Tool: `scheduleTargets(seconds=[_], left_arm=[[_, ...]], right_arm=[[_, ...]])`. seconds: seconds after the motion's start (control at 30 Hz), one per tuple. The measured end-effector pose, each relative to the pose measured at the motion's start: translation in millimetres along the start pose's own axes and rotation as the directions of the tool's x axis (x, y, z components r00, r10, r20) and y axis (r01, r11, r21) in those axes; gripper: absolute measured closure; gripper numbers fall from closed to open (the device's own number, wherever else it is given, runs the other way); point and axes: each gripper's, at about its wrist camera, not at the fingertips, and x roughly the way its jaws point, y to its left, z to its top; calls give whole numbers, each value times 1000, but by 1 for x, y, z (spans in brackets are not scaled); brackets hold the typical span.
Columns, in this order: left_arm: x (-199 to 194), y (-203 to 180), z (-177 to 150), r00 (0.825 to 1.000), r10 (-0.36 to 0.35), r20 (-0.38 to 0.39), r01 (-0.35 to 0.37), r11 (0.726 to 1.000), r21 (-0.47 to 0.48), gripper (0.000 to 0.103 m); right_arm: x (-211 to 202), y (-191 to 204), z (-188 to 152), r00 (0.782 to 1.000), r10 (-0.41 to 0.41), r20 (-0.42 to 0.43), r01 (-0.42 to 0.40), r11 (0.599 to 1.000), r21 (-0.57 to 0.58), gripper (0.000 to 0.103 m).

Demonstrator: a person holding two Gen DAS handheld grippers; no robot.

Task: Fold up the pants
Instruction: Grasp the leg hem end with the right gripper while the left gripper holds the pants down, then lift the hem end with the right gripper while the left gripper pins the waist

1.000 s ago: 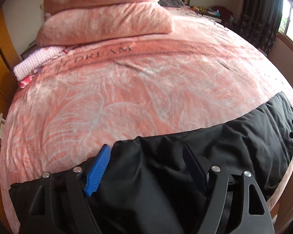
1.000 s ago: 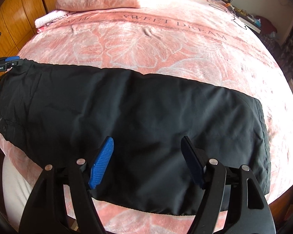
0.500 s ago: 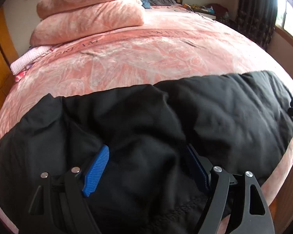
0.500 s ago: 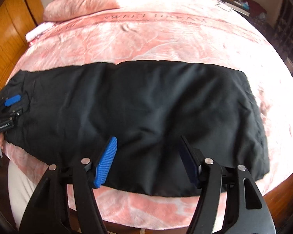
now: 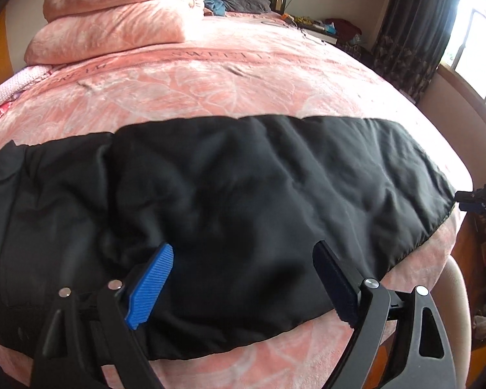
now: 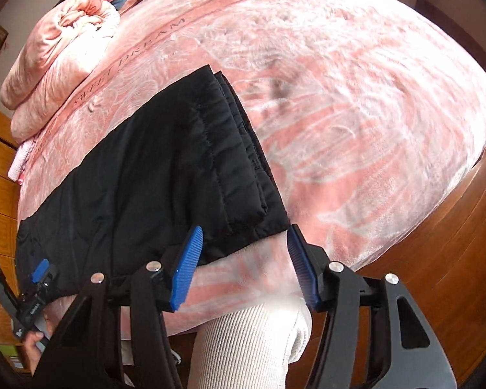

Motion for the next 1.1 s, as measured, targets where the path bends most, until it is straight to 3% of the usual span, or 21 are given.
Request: scheduleTargets(seconds=[0.23, 0.5, 0.63, 0.87, 0.97, 1.03, 1.1], left_arm=[[8, -6, -3, 999, 33, -18, -34, 999, -2, 9], [-6, -4, -13, 999, 37, -14, -38, 997, -65, 9], [-5, -1, -16, 999, 37, -18, -38, 997, -70, 9], [-6, -1, -17, 999, 17, -32, -21, 994, -109, 5], [-5, 1, -17, 999, 8, -38, -12, 992, -123, 4], [-4, 0, -17, 999, 10, -43, -15, 993, -121, 4], [-3, -1, -16, 999, 14, -45, -20, 992, -124, 4]], right_arm=[[3, -20, 5, 994, 102, -30, -99, 991, 88, 60], [-21, -26, 0, 998, 47, 42, -51, 994, 98, 60], [-21, -28, 2, 986, 166, 32, -169, 976, 136, 60], [2, -17, 8, 990, 140, -15, -136, 978, 160, 61], [2, -16, 9, 994, 112, -2, -110, 981, 157, 77], [-7, -14, 9, 989, 144, 29, -147, 980, 137, 86], [-18, -12, 9, 985, 167, 52, -173, 977, 122, 89]])
